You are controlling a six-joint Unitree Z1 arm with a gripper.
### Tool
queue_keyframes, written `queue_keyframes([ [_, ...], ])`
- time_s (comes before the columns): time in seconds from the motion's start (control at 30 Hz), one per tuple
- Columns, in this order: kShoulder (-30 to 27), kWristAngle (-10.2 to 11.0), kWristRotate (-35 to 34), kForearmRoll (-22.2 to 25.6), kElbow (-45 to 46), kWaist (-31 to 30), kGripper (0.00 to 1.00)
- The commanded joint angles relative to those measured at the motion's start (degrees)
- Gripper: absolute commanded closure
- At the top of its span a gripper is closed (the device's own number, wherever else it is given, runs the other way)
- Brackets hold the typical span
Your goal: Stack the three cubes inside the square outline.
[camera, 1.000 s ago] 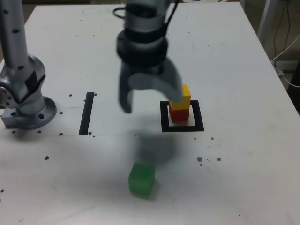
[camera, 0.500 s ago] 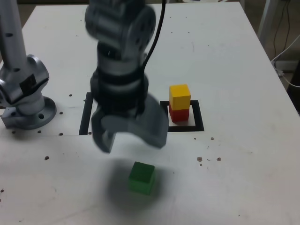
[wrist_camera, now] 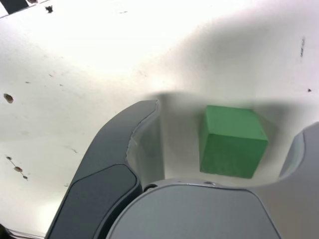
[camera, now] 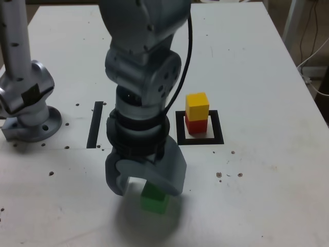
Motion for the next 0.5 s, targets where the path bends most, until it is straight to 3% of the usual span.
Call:
queue_keyframes([
  [0.0,1.02,0.1,0.13,-0.42,-0.53,-0.46,0.19],
  [0.37,2.27,0.84,0.74,-2.32,-1.05,-0.76,0.45],
  [0.47,2.64,1.36,1.04,-2.39,-1.39,-0.76,0.56],
])
